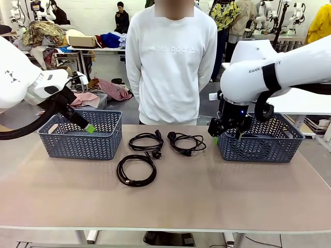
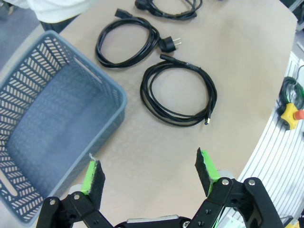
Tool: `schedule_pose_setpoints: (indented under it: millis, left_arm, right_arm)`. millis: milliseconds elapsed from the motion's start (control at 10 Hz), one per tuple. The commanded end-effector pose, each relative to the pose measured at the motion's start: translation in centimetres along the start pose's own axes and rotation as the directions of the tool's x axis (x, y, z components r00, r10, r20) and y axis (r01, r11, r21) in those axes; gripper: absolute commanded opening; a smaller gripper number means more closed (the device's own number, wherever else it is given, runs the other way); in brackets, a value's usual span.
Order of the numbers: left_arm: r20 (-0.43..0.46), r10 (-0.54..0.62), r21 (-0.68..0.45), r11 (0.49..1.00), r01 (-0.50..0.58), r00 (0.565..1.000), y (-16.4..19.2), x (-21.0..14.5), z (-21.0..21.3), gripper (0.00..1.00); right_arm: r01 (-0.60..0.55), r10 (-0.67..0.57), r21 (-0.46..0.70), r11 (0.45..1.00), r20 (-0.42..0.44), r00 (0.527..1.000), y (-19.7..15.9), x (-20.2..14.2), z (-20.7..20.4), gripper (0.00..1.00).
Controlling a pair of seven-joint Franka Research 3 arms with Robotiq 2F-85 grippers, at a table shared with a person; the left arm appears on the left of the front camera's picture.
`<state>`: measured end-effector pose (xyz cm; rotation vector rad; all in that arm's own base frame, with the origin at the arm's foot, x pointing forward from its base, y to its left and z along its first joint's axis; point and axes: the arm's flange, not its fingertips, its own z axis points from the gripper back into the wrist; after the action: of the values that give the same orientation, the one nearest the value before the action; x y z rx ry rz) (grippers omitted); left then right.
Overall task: Organize the cables according to human instructions.
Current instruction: Pick up a bundle of cables and place it in the basket indicated by the human.
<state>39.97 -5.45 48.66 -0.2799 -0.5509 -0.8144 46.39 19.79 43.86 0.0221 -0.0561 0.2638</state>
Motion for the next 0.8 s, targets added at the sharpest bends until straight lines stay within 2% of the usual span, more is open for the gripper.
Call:
schedule_pose_setpoints:
  millis: [0, 300, 700]
  left_arm:
    - [0.014, -0.01, -0.018, 1.0, 0.01, 1.0, 0.2, -0.2, -0.1, 1.0]
    - [0.014, -0.01, -0.018, 1.0, 0.01, 1.0, 0.2, -0.2, -0.1, 1.0]
    - [0.014, -0.01, -0.018, 1.0, 0.01, 1.0, 0.2, -0.2, -0.1, 1.0]
  right_arm:
    - [-0.11, 0.107, 0.062, 0.992, 0.043, 0.993, -0.6, -2.0, -0.8, 1.0]
    - [-0.215, 0.209, 0.072, 0.974, 0.085, 0.974, -0.1, -3.5, -1.9, 1.0]
    - [-0.224, 0.219, 0.076, 0.972, 0.066, 0.973, 0.3, -3.7, -2.3, 1.0]
